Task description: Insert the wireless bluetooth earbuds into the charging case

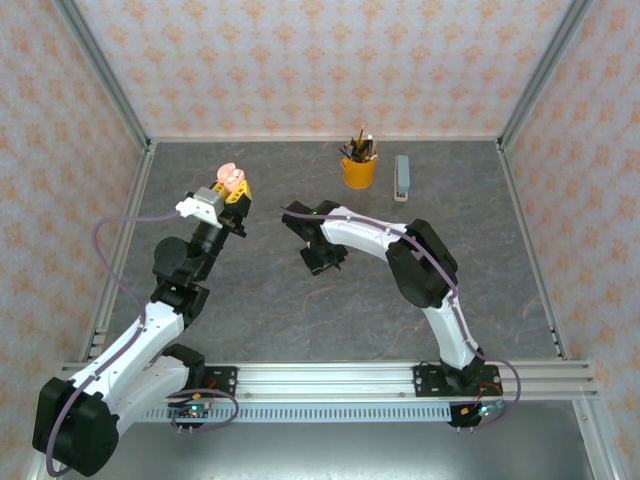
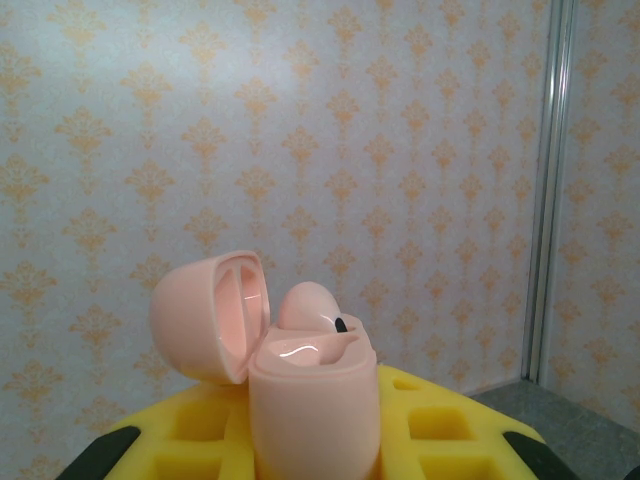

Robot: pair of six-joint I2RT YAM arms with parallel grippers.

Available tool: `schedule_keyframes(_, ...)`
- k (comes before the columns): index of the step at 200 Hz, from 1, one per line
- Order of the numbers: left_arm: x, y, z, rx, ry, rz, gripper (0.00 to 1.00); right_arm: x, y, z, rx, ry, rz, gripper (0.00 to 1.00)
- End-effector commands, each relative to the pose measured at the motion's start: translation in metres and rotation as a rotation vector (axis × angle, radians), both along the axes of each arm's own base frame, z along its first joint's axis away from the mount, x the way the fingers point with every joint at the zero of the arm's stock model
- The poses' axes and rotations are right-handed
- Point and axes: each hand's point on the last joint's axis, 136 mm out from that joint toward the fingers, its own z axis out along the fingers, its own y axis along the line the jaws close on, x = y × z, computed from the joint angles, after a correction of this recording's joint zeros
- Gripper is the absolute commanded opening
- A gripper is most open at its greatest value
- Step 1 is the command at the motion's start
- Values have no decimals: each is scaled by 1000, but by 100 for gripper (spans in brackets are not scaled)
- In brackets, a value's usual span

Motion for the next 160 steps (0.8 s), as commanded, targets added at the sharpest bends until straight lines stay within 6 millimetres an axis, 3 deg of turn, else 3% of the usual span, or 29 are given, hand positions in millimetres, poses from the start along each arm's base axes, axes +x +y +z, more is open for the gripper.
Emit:
schedule_keyframes(1, -3, 4, 8, -23, -28, 3, 0, 8, 7, 27, 52, -50, 27, 43)
schedule_keyframes(82, -2, 4, 8, -24, -27, 5, 0, 23, 3, 18, 89, -9, 19, 43)
schedule_keyframes(160, -1, 3, 6, -23, -22, 6, 0, 4, 13, 3, 148, 95, 12, 43)
